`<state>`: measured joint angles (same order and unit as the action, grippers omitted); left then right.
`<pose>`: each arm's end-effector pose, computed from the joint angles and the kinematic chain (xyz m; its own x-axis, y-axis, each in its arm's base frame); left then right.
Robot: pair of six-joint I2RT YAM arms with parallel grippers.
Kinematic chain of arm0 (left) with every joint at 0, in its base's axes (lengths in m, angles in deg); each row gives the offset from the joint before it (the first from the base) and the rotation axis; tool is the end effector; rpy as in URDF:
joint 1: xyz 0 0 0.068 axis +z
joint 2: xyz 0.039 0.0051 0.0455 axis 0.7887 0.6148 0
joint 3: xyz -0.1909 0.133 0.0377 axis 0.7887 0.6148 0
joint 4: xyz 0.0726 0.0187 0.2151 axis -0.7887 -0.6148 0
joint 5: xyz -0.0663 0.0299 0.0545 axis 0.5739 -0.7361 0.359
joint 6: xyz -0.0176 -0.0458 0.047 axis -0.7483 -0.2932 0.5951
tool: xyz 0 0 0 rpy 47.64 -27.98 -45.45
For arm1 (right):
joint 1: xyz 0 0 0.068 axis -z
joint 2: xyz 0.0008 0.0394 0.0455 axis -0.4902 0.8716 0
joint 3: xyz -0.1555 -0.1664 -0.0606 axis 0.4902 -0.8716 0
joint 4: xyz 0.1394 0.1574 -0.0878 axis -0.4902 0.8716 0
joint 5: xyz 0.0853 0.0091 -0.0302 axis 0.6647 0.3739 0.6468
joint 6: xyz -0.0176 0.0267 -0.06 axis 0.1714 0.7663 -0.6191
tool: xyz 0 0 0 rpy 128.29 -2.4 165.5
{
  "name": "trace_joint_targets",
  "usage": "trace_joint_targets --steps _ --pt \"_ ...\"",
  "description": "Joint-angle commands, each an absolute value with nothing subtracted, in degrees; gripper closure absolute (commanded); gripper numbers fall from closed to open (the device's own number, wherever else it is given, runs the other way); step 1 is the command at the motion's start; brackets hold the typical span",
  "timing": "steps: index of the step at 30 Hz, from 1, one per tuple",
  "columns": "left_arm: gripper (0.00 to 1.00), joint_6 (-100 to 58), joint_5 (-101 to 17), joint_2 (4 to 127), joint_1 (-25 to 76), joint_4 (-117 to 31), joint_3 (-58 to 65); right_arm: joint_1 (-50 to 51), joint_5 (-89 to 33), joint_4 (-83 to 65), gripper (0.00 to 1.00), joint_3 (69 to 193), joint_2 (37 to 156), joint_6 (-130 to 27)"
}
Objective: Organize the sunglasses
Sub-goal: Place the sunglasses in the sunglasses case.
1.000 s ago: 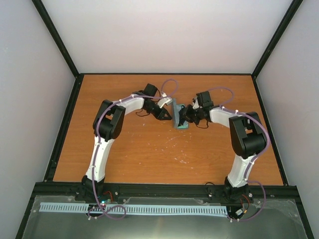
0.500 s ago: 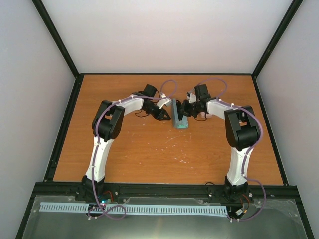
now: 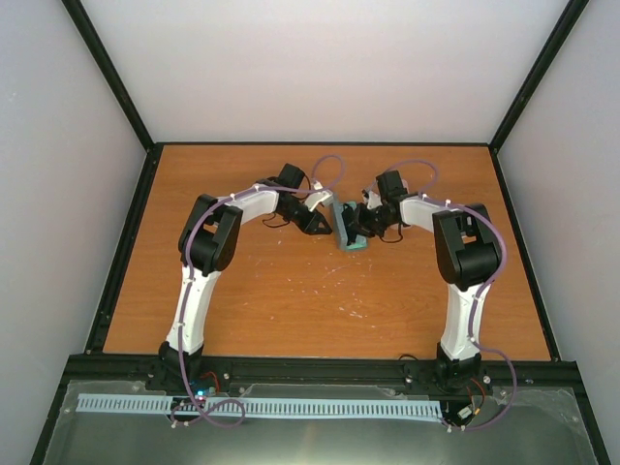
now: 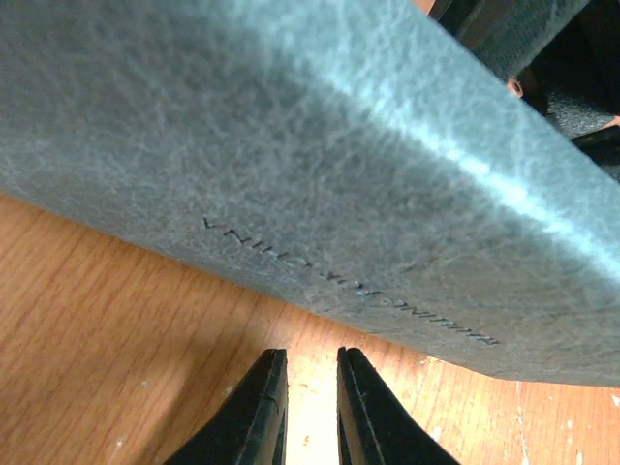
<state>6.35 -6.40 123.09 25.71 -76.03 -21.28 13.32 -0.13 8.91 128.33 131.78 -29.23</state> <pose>0.3612 -0.2213 0.1018 -0.6424 0.5332 -0.5505 0.7645 0.3949 -0.5096 0.3449 0.1323 0.1116 -0.9786 0.1325 -0.1572 -0.0093 0.7353 0.6777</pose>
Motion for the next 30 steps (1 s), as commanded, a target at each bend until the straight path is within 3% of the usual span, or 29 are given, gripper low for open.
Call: trace_joint_targets --steps 1,5,22,27,30 --pt "0.83 6.11 -6.09 121.07 25.78 -75.30 -21.70 13.66 -1.40 12.38 0.71 129.21 132.35 -31.42" --pt "0.83 5.95 -5.93 121.33 25.78 -75.30 -21.71 13.65 -3.07 14.69 0.63 130.28 131.79 -32.70" --pt "0.83 5.82 -5.65 121.25 25.78 -74.96 -21.21 14.72 -7.27 20.08 0.55 134.10 128.27 -35.15" --pt "0.83 5.87 -5.74 121.28 25.78 -74.87 -20.93 14.73 -9.16 21.63 0.55 134.37 128.05 -36.27" --pt "0.83 5.93 -5.74 121.24 25.78 -74.85 -20.75 14.74 -10.27 22.82 0.60 134.88 128.19 -37.14"
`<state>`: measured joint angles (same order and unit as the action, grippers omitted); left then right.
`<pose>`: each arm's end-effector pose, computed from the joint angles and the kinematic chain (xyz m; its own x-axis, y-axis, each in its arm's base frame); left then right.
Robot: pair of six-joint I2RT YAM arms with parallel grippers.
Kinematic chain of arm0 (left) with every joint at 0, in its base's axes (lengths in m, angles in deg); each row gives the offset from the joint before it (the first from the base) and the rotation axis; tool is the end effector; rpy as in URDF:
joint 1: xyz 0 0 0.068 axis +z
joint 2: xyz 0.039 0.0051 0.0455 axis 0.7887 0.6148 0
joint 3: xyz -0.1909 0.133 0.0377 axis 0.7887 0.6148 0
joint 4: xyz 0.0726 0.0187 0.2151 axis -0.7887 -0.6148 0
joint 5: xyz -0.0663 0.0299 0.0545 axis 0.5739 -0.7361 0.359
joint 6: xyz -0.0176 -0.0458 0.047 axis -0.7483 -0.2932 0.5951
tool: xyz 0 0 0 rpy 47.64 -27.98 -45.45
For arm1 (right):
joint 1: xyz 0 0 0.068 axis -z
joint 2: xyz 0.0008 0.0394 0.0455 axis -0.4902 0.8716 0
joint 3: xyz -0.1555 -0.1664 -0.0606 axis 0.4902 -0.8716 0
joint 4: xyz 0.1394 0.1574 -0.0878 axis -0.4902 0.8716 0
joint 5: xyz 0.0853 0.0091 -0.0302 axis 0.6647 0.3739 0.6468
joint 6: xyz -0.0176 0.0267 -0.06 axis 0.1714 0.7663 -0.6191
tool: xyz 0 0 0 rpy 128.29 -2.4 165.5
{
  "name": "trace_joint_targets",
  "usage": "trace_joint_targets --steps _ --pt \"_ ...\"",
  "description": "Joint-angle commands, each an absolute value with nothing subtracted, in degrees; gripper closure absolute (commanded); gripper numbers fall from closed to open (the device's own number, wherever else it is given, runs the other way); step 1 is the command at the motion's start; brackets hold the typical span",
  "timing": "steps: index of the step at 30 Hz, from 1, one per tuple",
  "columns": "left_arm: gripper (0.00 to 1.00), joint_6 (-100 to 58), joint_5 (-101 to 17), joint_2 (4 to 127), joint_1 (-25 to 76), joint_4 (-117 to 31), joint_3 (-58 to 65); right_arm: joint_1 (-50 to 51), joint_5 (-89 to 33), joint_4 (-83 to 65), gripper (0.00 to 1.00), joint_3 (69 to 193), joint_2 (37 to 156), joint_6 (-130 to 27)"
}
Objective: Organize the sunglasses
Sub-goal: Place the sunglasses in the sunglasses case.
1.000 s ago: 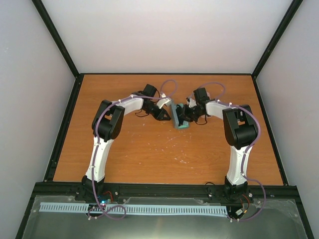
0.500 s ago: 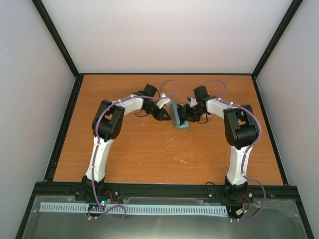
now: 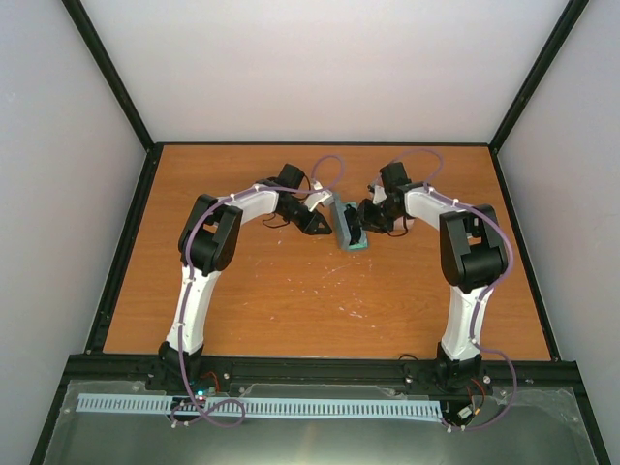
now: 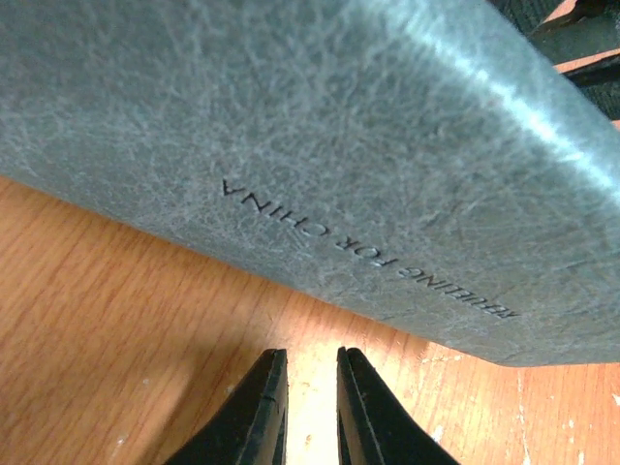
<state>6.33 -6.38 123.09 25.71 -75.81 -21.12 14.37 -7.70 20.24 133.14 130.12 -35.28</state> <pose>0.3611 -0.2213 0.1013 -0.6421 0.5327 -0.5512 0.7647 0.3946 -0.5095 0.3455 0.1192 0.1290 -0.9768 0.0989 -0.1898 -0.0228 0.8336 0.5519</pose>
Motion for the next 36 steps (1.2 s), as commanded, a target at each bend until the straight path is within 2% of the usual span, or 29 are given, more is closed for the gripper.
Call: trace_joint_targets --steps 1,4,7,13,15,19,22,31,36 --pt "0.83 5.93 -5.74 121.26 25.78 -74.79 -20.67 14.76 -10.55 23.23 0.63 135.10 128.31 -37.46" --pt "0.83 6.00 -5.95 121.30 25.78 -74.91 -20.66 14.71 -11.41 23.78 0.62 135.41 128.59 -38.08" --pt "0.83 6.07 -6.09 121.09 25.78 -75.00 -20.59 14.78 -12.59 24.00 0.56 135.43 128.25 -38.47" --pt "0.84 5.64 -6.39 119.64 25.78 -74.95 -20.54 15.38 -14.68 22.81 0.56 133.98 125.09 -38.03" --pt "0.86 5.65 -6.94 118.28 25.78 -74.86 -19.81 17.48 -16.08 21.23 0.62 132.60 123.42 -37.18" --pt "0.86 5.23 -7.20 115.09 25.78 -73.91 -18.10 18.95 -16.99 20.17 0.81 132.03 123.47 -36.94" --pt "0.86 4.58 -7.02 114.15 25.80 -73.78 -18.72 18.98 -15.31 20.84 0.88 133.84 126.46 -37.32" --pt "0.87 4.42 -6.98 116.51 25.31 -75.27 -23.25 17.13 -13.91 21.56 0.89 135.10 129.80 -39.36" --pt "0.87 4.52 -7.24 116.87 24.90 -75.13 -22.65 16.80 -14.94 21.09 0.90 131.18 123.33 -39.49"
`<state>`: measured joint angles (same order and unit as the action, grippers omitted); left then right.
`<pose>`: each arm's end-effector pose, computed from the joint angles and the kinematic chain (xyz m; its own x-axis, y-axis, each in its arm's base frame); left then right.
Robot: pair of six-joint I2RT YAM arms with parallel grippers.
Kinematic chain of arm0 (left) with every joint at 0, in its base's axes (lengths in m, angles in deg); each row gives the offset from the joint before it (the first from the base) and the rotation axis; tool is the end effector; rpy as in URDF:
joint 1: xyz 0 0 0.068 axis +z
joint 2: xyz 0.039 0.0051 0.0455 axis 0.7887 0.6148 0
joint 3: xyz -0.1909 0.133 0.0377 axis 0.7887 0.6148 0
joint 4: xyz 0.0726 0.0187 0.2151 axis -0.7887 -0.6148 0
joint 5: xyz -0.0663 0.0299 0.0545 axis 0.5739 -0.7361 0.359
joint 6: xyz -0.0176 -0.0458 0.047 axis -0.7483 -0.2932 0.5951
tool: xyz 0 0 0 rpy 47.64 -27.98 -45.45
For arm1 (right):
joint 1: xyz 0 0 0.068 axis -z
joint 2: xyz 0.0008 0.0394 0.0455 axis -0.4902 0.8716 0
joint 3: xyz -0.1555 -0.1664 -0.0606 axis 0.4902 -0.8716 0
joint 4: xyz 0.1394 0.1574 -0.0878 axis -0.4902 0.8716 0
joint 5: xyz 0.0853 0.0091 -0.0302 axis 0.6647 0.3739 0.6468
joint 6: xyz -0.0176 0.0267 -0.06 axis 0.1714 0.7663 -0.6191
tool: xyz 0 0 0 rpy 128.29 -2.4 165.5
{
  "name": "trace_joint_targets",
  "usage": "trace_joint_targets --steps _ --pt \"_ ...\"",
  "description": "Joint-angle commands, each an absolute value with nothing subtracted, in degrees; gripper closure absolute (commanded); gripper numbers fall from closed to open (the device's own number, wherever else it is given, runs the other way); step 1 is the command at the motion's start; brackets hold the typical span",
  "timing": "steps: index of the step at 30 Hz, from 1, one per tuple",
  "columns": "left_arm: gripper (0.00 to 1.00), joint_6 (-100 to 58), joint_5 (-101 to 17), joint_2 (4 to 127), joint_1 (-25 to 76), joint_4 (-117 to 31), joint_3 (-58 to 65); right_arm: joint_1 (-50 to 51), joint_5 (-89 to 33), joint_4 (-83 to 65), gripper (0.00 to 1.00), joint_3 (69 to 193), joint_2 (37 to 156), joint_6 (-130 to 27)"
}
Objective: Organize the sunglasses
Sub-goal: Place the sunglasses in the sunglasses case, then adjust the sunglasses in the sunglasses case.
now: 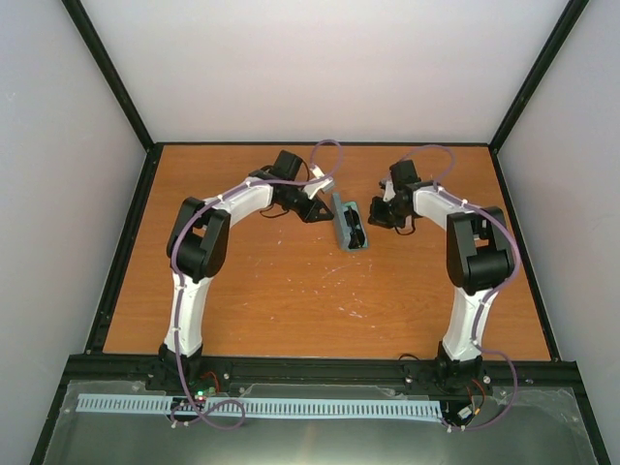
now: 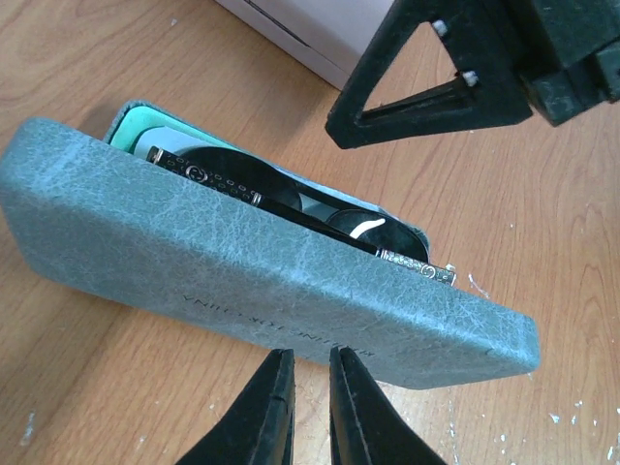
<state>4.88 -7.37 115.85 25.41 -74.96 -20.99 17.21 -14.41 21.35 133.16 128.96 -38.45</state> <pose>0.3601 -0.2224 0.1517 -0.5849 0.4923 -0.6446 0.8104 0.3867 -0.4400 0.3508 0.0959 0.1326 -0.9595 0.1203 -0.2547 -0.0071 0.8936 0.4489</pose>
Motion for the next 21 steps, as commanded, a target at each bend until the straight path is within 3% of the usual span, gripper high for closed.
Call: trace_joint_targets --steps 1,9,21 --pt "0.87 4.51 -7.31 116.82 24.95 -75.11 -22.49 16.84 -14.61 21.24 0.90 129.89 121.37 -39.45" --pt "0.87 4.27 -7.10 116.78 24.87 -74.75 -21.91 14.50 -9.06 22.27 0.97 118.55 110.62 -38.15" --pt "0.87 4.35 -7.37 116.17 24.91 -74.01 -21.12 10.24 -9.23 21.82 0.97 116.00 113.89 -37.63"
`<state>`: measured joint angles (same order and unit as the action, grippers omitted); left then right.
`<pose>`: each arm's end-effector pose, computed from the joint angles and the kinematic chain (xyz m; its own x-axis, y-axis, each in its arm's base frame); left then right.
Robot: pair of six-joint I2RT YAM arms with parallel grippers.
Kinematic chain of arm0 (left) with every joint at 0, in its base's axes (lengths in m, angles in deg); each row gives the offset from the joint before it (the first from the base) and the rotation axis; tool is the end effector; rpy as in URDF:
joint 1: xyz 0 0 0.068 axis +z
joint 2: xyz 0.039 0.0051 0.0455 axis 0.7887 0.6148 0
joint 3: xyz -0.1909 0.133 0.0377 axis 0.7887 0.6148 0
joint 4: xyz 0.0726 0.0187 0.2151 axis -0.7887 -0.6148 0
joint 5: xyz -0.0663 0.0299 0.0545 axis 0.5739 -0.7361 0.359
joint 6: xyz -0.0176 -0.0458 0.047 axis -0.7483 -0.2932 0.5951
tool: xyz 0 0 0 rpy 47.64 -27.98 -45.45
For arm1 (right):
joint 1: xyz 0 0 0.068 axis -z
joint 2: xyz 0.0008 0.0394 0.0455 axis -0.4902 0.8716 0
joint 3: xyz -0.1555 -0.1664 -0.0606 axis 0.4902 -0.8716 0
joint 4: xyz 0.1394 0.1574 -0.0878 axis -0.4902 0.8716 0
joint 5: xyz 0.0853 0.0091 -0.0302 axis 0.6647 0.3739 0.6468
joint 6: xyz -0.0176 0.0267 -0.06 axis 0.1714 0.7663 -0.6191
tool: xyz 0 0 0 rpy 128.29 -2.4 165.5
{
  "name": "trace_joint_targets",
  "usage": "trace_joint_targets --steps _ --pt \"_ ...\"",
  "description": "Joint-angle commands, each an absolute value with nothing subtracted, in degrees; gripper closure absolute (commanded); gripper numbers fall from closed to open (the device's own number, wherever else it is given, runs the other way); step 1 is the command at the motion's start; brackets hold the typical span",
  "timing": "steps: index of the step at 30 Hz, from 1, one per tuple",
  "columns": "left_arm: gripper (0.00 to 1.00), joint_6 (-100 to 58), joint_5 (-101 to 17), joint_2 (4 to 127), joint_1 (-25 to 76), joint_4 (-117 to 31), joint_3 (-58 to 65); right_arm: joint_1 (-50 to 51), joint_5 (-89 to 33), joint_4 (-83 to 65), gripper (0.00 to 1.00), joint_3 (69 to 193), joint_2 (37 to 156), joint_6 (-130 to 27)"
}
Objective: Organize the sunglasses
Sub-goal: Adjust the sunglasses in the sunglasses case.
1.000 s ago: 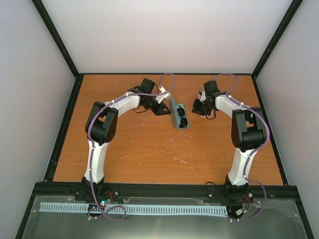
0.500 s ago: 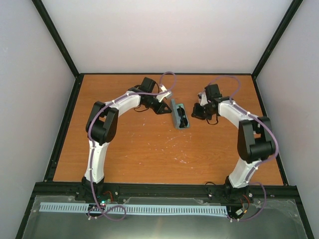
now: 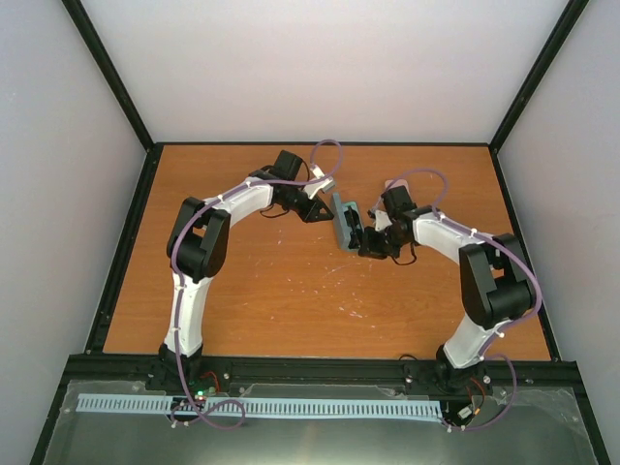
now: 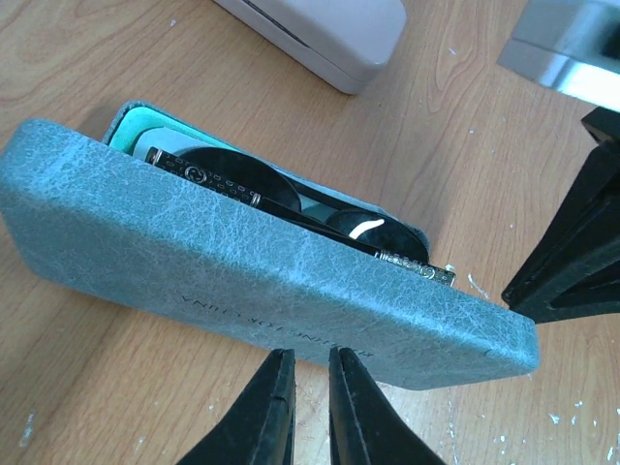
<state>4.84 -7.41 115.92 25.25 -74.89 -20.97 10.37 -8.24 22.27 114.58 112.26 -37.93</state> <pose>0.3596 -0.2235 0.1512 -0.5843 0.4939 -0.6439 0.8109 0.3854 -0.4403 0.2668 0.1186 0.1429 -0.9848 -0.0091 -0.1735 -0.1007 0.8436 0.5274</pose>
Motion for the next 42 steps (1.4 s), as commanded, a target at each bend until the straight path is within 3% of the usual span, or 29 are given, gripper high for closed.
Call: trace_joint_targets --steps 1,19,25,36,42 --pt "0.87 4.28 -7.41 115.98 24.90 -73.87 -20.96 10.20 -9.59 21.70 0.97 116.43 114.33 -37.70" --pt "0.87 4.26 -7.58 115.04 24.86 -73.03 -19.25 10.32 -12.07 20.25 0.97 123.92 121.44 -38.99" --pt "0.87 4.31 -7.52 115.25 24.91 -73.02 -19.17 10.33 -6.69 22.16 0.97 126.17 124.61 -40.46" --pt "0.87 4.32 -7.72 115.13 24.92 -72.93 -18.95 11.93 -1.41 30.55 0.95 126.49 114.73 -43.05" --pt "0.87 4.32 -8.15 115.30 24.87 -73.02 -19.52 15.32 -11.59 27.54 0.97 130.68 116.52 -40.10"
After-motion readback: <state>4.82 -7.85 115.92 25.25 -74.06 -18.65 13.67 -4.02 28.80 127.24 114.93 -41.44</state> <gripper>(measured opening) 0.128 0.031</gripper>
